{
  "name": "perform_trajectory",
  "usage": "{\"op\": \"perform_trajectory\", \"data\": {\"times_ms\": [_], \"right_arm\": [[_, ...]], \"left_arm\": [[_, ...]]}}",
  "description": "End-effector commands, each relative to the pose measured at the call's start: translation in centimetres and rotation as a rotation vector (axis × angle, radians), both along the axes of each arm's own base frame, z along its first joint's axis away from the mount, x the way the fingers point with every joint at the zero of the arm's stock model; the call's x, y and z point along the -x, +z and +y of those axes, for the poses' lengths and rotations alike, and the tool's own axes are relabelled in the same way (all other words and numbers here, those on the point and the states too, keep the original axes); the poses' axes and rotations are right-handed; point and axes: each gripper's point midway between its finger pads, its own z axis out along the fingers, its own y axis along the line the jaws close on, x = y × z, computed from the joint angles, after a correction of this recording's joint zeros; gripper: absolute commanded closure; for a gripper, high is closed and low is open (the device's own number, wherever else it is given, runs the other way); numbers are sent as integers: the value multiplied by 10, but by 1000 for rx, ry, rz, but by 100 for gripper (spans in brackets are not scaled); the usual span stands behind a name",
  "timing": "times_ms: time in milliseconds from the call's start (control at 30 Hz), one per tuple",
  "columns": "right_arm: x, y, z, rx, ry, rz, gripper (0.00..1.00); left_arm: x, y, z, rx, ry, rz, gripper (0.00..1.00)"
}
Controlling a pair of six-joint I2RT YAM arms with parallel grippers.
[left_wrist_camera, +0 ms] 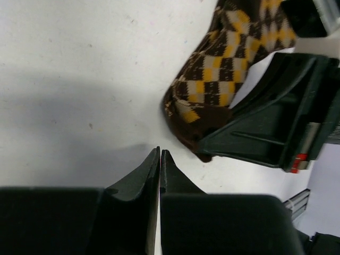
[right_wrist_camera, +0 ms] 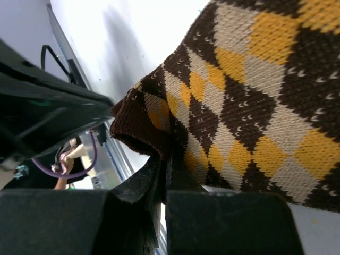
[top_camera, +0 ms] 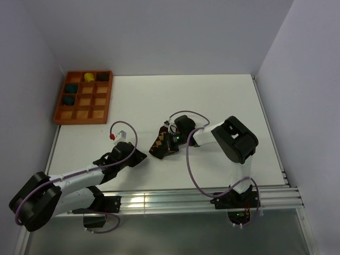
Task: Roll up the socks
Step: Roll the sock at the center of the board.
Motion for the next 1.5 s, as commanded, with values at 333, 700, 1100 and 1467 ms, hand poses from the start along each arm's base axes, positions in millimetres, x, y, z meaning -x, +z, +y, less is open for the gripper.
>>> {"op": "perform_trajectory", "data": {"times_ms": [333,700,1100,1467], "right_arm": [[-12,4,8,-21,15,29,100],[-13,3,9,-7,31,40,100],[-12,-6,6,28,41,57,99],[-12,-6,6,33,42,67,98]], "left_arm": [[-23,21,-34,51,-45,-89,94],[-29,10,-39,38,-43,-78,95],[-38,27,-40,59,-31,-160,96],[-38,5,-45,40,-45,-121,97]]}}
